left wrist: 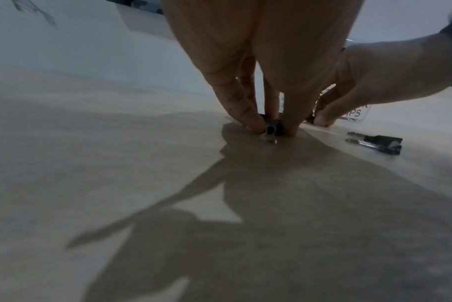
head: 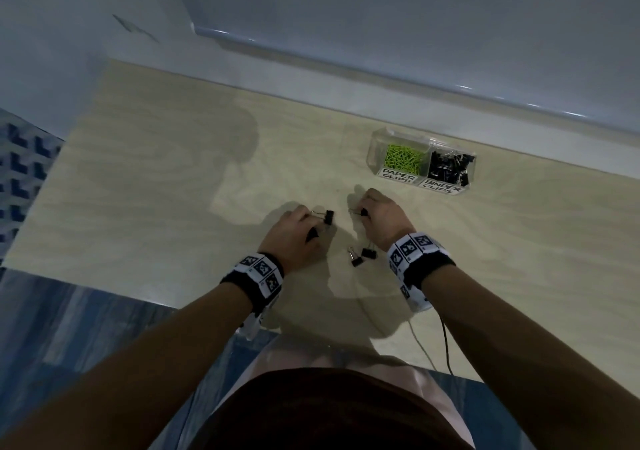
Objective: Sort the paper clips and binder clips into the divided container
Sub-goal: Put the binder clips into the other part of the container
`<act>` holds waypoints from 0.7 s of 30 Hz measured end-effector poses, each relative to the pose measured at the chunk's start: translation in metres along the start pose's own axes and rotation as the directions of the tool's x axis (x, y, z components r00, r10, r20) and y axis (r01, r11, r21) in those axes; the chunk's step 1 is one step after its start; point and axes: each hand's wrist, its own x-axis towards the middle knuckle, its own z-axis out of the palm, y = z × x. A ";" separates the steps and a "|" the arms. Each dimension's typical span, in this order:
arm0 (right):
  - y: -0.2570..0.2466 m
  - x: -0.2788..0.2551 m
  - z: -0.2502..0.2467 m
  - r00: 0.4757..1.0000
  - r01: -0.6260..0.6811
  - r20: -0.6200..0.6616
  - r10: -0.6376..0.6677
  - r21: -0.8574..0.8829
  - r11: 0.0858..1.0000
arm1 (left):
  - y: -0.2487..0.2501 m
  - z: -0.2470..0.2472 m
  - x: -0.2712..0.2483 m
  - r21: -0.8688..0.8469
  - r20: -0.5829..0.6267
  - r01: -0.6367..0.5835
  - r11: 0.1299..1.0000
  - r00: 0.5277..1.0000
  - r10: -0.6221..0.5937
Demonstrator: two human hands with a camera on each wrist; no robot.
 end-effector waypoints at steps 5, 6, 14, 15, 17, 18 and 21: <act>-0.025 0.003 -0.004 0.991 0.013 -0.133 -0.003 0.075 0.997 | -0.002 0.005 0.000 -0.028 -0.038 -0.027 0.999 0.999 0.025; -0.034 0.003 -0.003 0.989 0.049 -0.146 -0.034 0.096 0.994 | -0.004 0.006 0.000 -0.023 -0.028 -0.017 1.000 0.999 0.016; -0.054 0.009 0.017 0.985 0.169 0.028 -0.169 -0.003 0.986 | 0.000 0.004 -0.004 0.047 0.051 -0.009 0.999 0.999 0.007; -0.051 0.008 0.017 0.986 0.163 0.013 -0.163 0.000 0.987 | 0.001 0.004 -0.005 0.049 0.058 -0.001 0.999 0.998 -0.002; -0.042 0.001 0.015 0.990 0.143 0.008 -0.143 -0.008 0.990 | 0.006 0.001 -0.005 0.048 0.065 0.018 0.999 0.998 -0.021; -0.035 -0.004 0.014 0.991 0.136 -0.014 -0.136 0.007 0.991 | 0.008 0.000 -0.004 0.051 0.075 0.039 0.998 0.996 -0.043; -0.007 -0.024 0.002 0.982 0.081 -0.182 -0.058 0.126 0.989 | 0.011 -0.005 0.002 -0.006 0.088 0.090 0.996 0.992 -0.089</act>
